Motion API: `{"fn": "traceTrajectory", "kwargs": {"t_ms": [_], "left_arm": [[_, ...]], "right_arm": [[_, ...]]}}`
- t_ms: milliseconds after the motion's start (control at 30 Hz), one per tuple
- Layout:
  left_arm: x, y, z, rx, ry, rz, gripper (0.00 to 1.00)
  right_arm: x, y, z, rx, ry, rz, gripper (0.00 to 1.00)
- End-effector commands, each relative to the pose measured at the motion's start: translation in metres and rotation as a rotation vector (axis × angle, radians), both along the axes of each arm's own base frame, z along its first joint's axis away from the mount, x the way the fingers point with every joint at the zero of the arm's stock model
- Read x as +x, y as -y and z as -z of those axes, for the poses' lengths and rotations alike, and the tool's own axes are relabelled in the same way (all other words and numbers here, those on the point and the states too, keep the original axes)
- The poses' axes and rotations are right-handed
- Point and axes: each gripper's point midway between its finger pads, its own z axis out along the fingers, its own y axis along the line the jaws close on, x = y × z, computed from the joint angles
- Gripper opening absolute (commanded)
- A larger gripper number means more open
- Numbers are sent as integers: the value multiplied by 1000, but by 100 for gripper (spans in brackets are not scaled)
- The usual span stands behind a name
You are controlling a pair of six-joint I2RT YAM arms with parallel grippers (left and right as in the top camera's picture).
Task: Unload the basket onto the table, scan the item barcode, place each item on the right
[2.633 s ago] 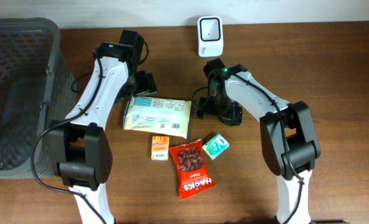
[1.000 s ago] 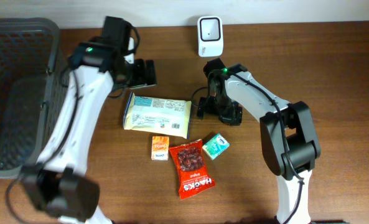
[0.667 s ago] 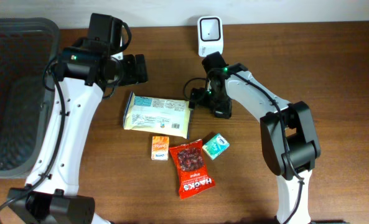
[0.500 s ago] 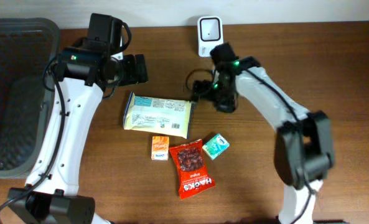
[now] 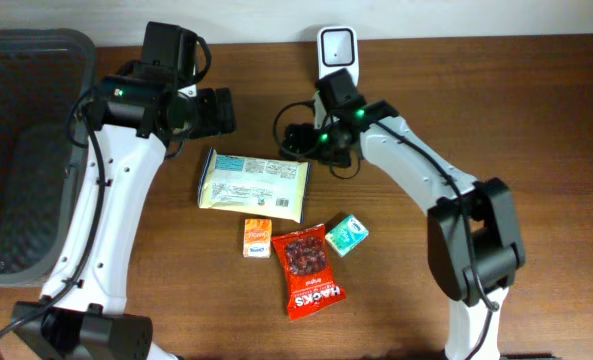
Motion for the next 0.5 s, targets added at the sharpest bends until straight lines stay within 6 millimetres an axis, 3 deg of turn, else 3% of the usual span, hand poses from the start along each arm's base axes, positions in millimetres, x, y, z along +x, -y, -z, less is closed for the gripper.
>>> {"fn": "traceTrajectory", "kwargs": {"t_ms": [0,133,267,367,433,467], "left_arm": [[3,-11,1,36,2,-38,99],[5,-14,12,37,-31,-54,99],[7,-13,28,47,-77,-53,99],[7,-4,46,11,-139,-30,99],[4,3,64,-16,-207,-13,99],[3,2,77,-5,-250,-15,99]], "right_arm": [[-10,-15,19,1,-26,-57,94],[-11,-15,45,-50,52,-253,94],[-1,-17,39,-75,195,-425,94],[6,-18,35,-74,220,-414,94],[16,-1,35,-134,174,-273,94],[24,16,26,-145,144,-181,94]]}}
